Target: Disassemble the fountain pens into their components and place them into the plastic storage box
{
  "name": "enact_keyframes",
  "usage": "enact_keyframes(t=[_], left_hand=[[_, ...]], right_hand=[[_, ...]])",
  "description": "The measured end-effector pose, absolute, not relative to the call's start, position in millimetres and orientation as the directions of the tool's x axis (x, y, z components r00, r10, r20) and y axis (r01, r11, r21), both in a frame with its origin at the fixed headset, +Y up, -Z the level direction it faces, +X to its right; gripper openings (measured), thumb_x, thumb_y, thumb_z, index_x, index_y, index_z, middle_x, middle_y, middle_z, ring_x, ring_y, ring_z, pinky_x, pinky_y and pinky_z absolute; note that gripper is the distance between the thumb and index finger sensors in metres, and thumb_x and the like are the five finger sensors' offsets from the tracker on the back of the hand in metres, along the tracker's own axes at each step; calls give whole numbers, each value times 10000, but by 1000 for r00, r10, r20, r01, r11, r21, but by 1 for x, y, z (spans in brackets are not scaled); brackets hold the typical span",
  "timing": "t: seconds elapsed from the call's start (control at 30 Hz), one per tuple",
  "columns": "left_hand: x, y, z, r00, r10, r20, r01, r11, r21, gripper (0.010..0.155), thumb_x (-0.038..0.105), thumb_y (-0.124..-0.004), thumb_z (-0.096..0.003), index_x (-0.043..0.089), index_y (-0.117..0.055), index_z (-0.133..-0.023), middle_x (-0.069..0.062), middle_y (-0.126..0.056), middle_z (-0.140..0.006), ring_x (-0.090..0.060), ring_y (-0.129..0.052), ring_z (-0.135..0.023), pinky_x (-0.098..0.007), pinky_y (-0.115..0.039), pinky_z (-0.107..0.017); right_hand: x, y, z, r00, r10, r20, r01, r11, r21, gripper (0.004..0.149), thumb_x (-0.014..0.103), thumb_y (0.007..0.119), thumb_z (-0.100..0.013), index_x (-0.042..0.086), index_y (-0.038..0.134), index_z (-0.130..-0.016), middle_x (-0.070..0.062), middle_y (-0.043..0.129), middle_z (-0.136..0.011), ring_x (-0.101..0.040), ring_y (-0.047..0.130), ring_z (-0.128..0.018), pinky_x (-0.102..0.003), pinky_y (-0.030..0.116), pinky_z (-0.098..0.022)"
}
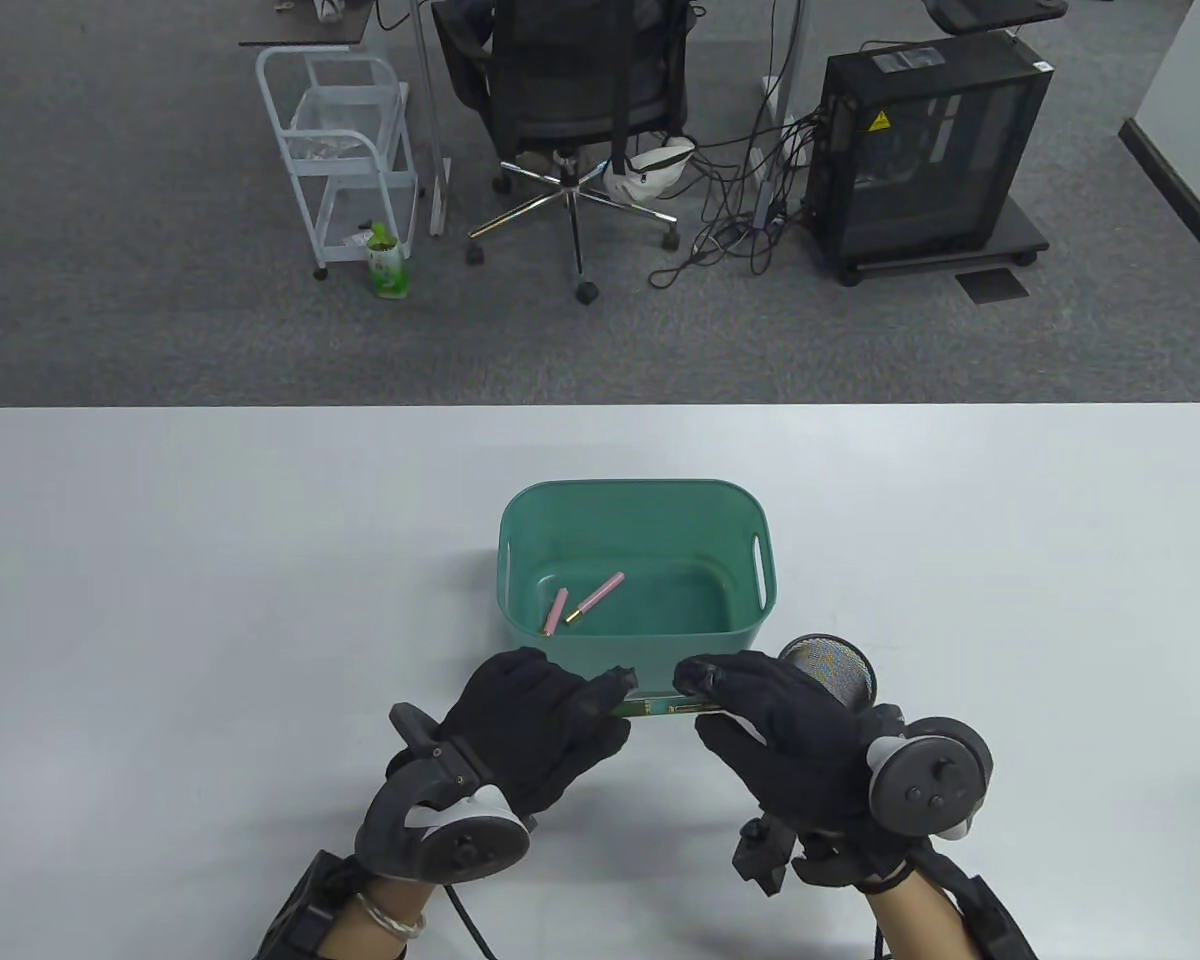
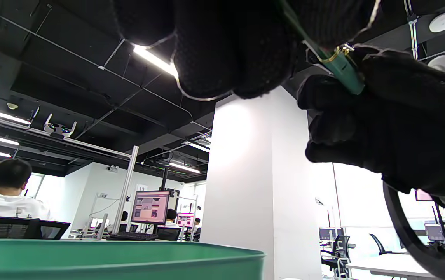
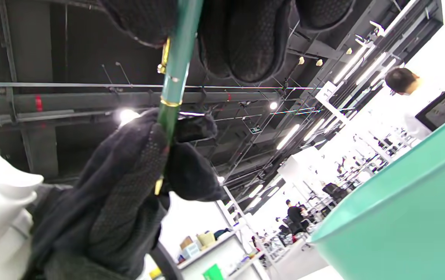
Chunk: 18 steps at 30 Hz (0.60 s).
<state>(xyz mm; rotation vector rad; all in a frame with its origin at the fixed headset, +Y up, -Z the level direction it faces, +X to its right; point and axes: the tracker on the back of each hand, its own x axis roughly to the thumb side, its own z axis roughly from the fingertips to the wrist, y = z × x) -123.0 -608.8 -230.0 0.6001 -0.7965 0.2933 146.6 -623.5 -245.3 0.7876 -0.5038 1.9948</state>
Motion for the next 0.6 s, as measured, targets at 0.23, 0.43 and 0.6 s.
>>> enact_keyframes(t=[0.23,0.43,0.6], left_hand=[[-121,-611,-232,683,-16,730,-406,823,398,474,484,-681,-645,190,-879,-961,62,-972,-710,-156,-967,-644,-472,-706,-705],[-118,-614,-232,688,-43,725,-379,830,409,475,483,-682,-645,184,-883,-955,65,-974,-704,-154,-968,-636,-469,-711,-700],[-116,-615,-232,684,-56,728,-362,839,405,474,485,-681,-644,185,-888,-947,66,-973,-699,-154,-969,-631,-469,-713,-698]], right_hand=[[148,-620,-241,-519,502,692,-795,-581,-175,538,474,736,-542,317,689,-1055,-28,766,-1039,-202,840,-860,-504,574,-764],[141,-621,-239,-619,406,672,-695,-682,-228,578,509,761,-519,310,691,-1057,-34,779,-1026,-201,854,-835,-501,592,-753],[130,-621,-235,-714,270,646,-572,-757,-316,473,455,768,-527,316,774,-979,5,867,-895,-146,905,-699,-463,651,-715]])
